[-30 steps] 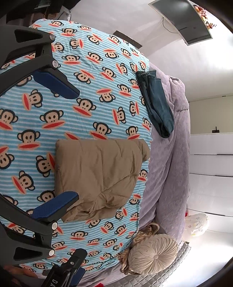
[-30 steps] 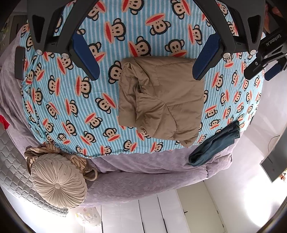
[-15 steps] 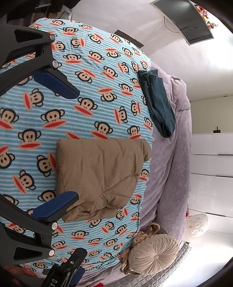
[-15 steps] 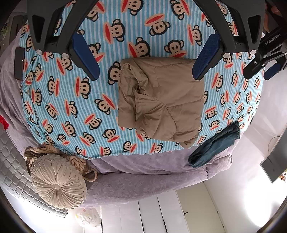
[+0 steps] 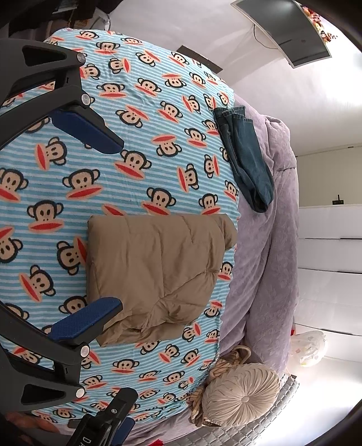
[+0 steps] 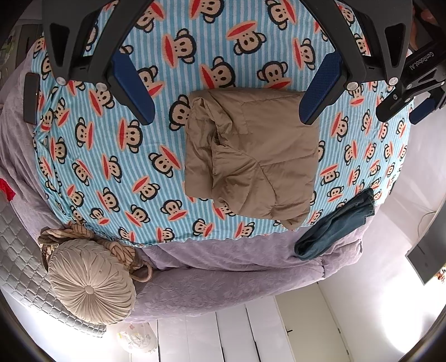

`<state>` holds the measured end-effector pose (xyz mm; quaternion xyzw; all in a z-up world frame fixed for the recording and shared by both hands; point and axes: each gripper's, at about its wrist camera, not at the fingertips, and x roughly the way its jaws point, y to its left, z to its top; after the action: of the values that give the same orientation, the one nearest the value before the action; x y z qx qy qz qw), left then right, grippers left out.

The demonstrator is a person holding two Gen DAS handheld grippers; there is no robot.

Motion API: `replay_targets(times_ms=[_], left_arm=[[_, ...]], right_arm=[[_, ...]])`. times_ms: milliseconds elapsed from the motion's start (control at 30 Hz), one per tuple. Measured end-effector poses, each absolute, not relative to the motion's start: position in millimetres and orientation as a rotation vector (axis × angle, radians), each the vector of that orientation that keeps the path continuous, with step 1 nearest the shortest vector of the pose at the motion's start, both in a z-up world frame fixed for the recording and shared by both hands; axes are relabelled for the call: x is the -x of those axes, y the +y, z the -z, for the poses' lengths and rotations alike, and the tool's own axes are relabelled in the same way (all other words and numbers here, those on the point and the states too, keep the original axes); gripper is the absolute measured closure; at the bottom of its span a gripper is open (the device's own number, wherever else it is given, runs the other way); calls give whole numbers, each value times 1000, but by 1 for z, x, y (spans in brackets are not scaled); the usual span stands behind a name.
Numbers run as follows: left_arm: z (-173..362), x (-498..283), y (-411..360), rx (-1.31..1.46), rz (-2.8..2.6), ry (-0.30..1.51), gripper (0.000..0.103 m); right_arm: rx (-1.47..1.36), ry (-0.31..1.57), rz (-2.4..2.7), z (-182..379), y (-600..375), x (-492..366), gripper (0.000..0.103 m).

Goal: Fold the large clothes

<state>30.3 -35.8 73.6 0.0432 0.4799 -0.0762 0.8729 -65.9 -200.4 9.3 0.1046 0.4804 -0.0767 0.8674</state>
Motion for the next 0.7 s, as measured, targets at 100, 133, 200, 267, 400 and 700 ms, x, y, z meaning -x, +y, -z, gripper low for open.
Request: replay_targets(times_ms=[100, 133, 200, 267, 400, 700], left_arm=[[-73, -31, -36, -88, 160, 1004, 0], [-73, -31, -36, -89, 161, 1004, 0], [-73, -31, -36, -89, 161, 1005, 0], [-73, -31, -36, -89, 160, 1006, 0], [-73, -31, -36, -88, 160, 1005, 0], [-73, -31, -36, -89, 160, 1004, 0]], right_arm=[[-219, 1006, 160, -9, -201, 66, 0], [-219, 1006, 160, -9, -201, 66, 0], [-219, 1007, 161, -9, -201, 66, 0], [-220, 1006, 161, -8, -201, 66, 0], [-219, 1006, 161, -8, -201, 66, 0], [-214, 1008, 151, -7, -201, 65, 0]])
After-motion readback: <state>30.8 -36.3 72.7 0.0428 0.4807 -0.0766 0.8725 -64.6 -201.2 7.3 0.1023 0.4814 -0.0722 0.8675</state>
